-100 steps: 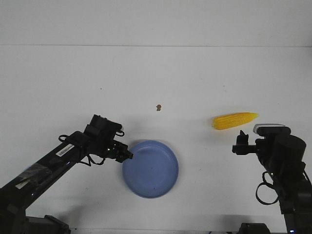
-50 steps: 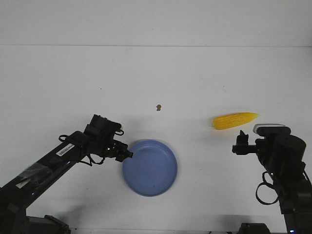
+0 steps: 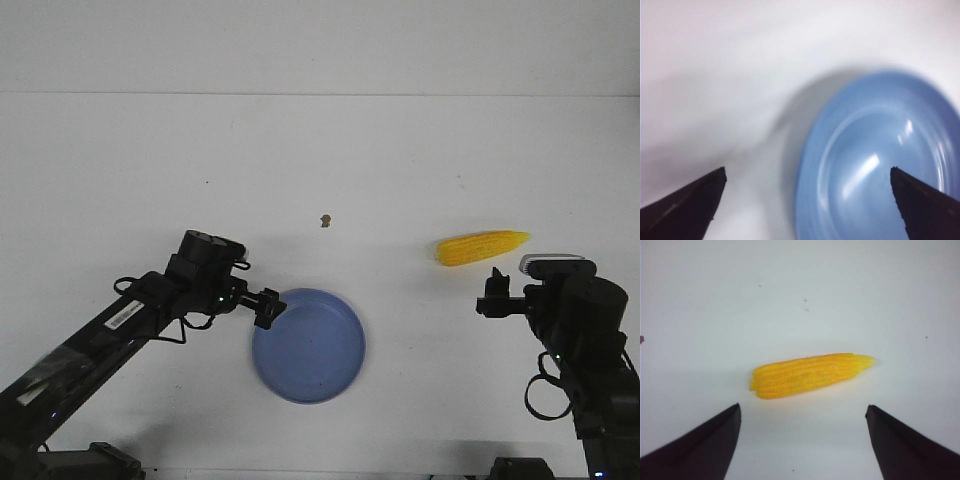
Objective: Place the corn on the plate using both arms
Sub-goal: 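Release the plate and lower the right gripper onto the yellow corn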
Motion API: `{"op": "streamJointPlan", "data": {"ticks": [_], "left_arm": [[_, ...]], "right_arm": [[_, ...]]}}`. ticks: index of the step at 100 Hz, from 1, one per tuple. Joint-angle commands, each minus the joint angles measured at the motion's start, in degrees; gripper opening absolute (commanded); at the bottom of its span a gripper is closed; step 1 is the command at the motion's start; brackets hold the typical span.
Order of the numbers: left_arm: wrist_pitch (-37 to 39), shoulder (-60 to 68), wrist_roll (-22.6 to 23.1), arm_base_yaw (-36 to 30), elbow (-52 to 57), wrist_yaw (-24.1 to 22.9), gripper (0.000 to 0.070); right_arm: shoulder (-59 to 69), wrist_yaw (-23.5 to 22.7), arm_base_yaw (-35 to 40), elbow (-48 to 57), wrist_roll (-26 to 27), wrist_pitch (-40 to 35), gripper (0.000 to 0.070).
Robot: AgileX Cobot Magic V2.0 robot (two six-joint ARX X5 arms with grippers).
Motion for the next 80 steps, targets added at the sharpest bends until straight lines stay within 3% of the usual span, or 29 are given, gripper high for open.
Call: {"op": "streamJointPlan", "data": {"ticks": [1, 11, 23, 54, 80], "left_arm": [[1.29, -3.13, 2.08, -0.15, 0.94, -6.58, 0.07], [1.07, -7.98, 4.79, -0.09, 0.94, -18.18, 0.07], [-1.07, -12.15, 5.81, 1.4, 0.94, -23.1, 0.07], [-2.73, -15.02, 5.16, 6.1, 0.94, -23.78, 0.07], [-2.64, -15.02, 4.83, 6.12, 0.94, -23.37, 0.07]], "right_arm": [[0.2, -0.04, 0.04, 0.9, 0.39, 0.61, 0.0529], [0.2, -0.07, 0.04, 0.9, 0.46, 1.01, 0.0529], [0.22, -0.2, 0.04, 0.9, 4.11, 1.03, 0.053], [7.15, 5.55, -0.24, 0.9, 17.16, 7.61, 0.0531], [24.15, -2.49, -3.54, 0.92, 30.08, 14.43, 0.0571]]}}
